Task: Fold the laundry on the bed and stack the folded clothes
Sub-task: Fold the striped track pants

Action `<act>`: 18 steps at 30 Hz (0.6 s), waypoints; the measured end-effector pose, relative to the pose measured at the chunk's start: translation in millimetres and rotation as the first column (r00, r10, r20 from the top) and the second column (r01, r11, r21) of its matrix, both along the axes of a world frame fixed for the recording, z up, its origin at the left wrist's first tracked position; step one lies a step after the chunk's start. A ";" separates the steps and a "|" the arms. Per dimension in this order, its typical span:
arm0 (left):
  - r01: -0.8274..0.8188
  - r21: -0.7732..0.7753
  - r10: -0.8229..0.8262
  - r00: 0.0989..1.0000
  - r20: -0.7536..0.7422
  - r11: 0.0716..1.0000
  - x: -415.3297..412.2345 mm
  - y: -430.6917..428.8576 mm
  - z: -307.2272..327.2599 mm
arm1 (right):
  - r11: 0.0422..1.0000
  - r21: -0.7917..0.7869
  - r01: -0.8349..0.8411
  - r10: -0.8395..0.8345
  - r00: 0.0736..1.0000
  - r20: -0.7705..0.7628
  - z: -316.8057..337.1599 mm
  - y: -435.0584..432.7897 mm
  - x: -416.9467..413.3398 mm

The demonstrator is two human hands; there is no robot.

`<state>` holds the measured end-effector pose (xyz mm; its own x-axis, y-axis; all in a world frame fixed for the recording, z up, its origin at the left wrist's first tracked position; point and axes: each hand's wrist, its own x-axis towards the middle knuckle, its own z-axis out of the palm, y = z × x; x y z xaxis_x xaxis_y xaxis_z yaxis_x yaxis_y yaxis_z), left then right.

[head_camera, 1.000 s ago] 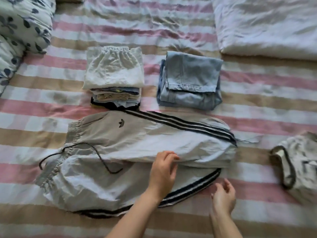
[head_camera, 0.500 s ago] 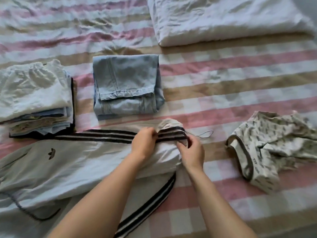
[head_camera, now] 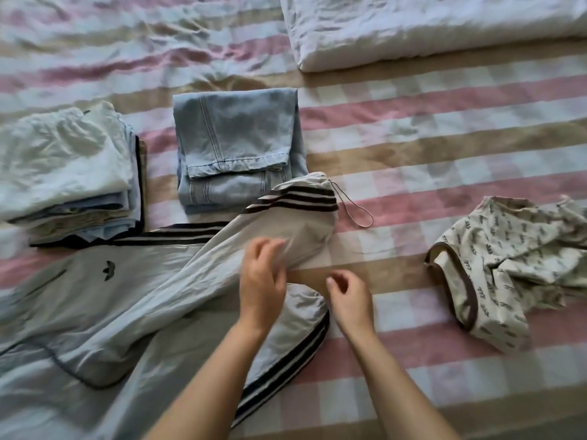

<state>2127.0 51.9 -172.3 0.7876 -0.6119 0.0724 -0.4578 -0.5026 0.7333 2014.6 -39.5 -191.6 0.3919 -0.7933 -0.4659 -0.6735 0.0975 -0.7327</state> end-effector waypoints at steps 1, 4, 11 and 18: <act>0.036 0.030 -0.035 0.999 -0.037 0.999 -12.9 11.7 -3.8 | 0.997 0.055 -0.052 0.055 0.997 -0.049 -2.7 11.1 -6.8; 0.072 0.176 -0.039 0.982 -0.184 0.982 -39.3 36.0 -13.6 | 0.981 0.167 -0.101 0.115 0.991 -0.075 -0.2 32.5 -12.7; 0.151 -0.020 -0.151 0.963 -0.222 0.988 -88.7 20.0 18.3 | 0.950 -0.278 0.146 -0.125 0.988 0.091 53.6 19.7 -66.6; 0.555 0.208 -0.514 0.829 -0.223 0.805 -161.5 -33.9 -9.5 | 0.864 -0.447 0.231 -0.322 0.936 -0.139 38.5 -38.4 -158.0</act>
